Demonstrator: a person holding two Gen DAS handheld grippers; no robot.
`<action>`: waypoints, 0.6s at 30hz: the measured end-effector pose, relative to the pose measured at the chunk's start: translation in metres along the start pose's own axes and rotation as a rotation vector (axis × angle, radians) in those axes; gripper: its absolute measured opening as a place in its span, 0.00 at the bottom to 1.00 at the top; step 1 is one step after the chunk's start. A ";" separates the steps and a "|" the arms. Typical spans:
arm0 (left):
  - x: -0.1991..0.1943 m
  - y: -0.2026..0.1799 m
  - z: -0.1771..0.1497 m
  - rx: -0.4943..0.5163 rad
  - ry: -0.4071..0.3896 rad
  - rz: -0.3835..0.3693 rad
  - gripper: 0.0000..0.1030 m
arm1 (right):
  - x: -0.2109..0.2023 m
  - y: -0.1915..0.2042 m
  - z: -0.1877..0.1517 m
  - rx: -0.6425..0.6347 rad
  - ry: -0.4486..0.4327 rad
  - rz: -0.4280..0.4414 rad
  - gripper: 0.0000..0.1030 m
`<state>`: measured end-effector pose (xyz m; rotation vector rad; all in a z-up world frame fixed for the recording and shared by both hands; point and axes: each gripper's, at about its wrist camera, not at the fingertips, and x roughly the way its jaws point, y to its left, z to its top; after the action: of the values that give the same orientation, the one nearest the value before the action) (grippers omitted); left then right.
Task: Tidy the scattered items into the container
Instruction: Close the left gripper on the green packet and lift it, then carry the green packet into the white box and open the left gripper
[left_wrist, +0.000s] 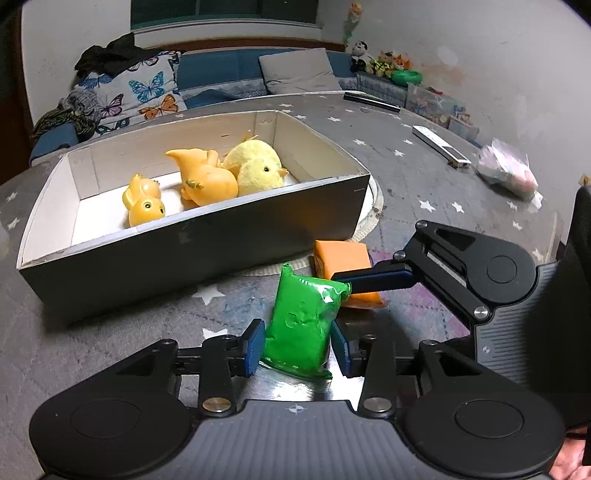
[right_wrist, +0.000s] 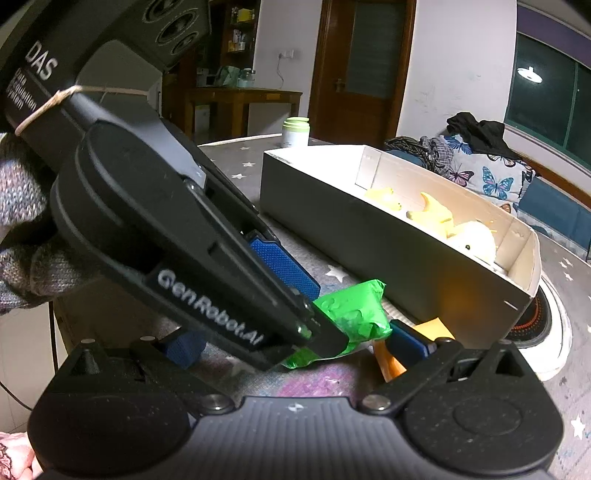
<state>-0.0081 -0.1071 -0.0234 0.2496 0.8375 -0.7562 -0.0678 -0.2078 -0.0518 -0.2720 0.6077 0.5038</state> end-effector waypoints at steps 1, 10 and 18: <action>0.001 0.000 0.000 0.002 0.002 0.002 0.43 | 0.000 0.000 0.000 -0.001 0.000 -0.001 1.00; 0.006 -0.002 0.001 0.010 0.013 0.018 0.44 | 0.004 0.000 0.001 -0.004 -0.006 -0.005 1.00; 0.005 -0.005 -0.003 0.022 -0.002 0.027 0.40 | 0.000 -0.001 -0.001 -0.004 -0.007 -0.001 1.00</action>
<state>-0.0113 -0.1119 -0.0283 0.2796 0.8231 -0.7403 -0.0677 -0.2086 -0.0526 -0.2747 0.5999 0.5050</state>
